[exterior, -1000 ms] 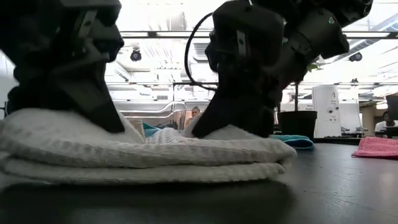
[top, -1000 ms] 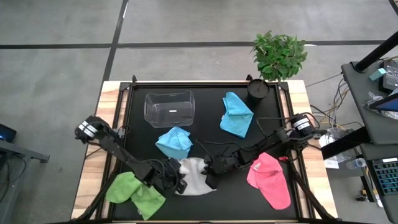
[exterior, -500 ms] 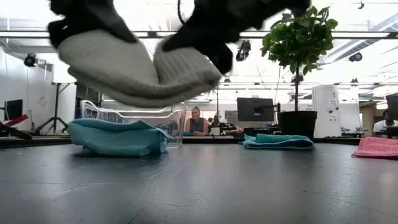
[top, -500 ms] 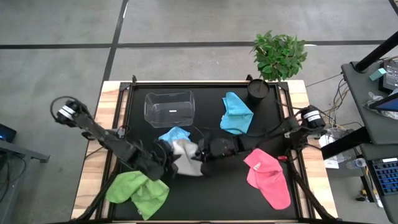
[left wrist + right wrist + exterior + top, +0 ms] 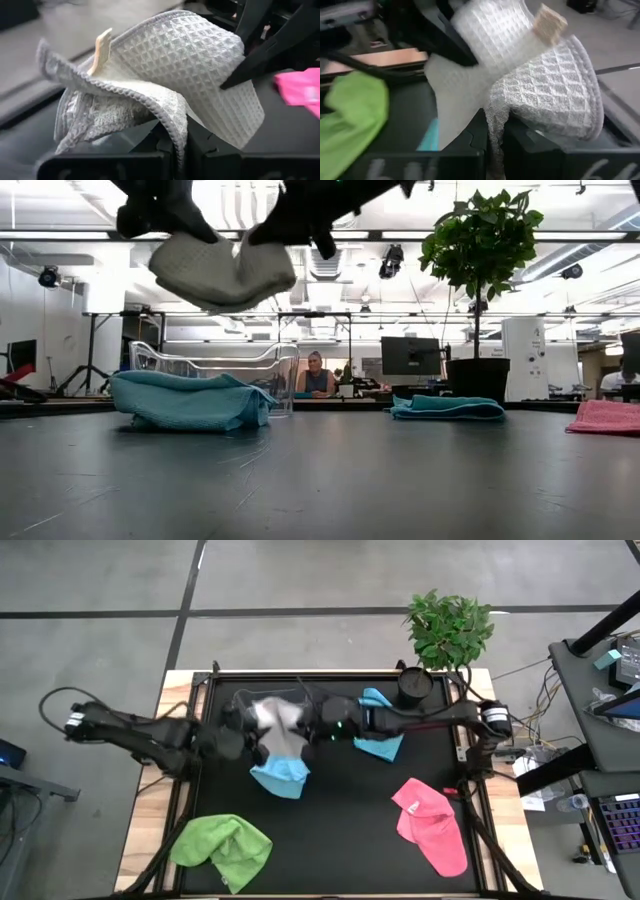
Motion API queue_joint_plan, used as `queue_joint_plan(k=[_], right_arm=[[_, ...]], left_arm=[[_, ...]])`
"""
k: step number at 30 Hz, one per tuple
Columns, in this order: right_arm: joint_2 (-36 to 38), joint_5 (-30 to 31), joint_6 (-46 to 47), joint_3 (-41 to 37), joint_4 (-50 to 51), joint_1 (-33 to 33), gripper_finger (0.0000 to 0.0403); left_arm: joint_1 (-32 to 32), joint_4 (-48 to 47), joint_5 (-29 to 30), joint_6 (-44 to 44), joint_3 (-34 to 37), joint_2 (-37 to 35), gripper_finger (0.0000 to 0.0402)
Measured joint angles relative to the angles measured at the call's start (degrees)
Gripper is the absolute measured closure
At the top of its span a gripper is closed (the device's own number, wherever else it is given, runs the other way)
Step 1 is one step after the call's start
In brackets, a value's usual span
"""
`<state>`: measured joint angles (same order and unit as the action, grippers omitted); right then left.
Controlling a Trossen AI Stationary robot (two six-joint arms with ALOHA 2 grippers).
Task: Fold microfiber towels
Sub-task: Put the gray microfiber cloth into the transparent bin
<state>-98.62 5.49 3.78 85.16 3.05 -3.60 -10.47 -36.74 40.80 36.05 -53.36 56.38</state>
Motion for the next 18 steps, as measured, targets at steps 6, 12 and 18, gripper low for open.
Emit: queue_joint_plan(k=[6,12,18], right_arm=[[-4.73,-1.47,-1.82,3.46,-0.76,-4.80,0.0385],[-9.78,-1.42,-3.69,7.00,-0.89,-7.63,0.0385],[-15.27,-1.43,-3.89,10.65,-0.10,-9.67,0.0385]], left_arm=[[8.67,-0.40,-1.77,-6.92,0.04,-1.39,0.0401],[15.42,-2.35,-2.43,-9.90,0.28,2.10,0.0402],[21.88,-3.38,-2.48,-11.87,0.44,7.58,0.0401]])
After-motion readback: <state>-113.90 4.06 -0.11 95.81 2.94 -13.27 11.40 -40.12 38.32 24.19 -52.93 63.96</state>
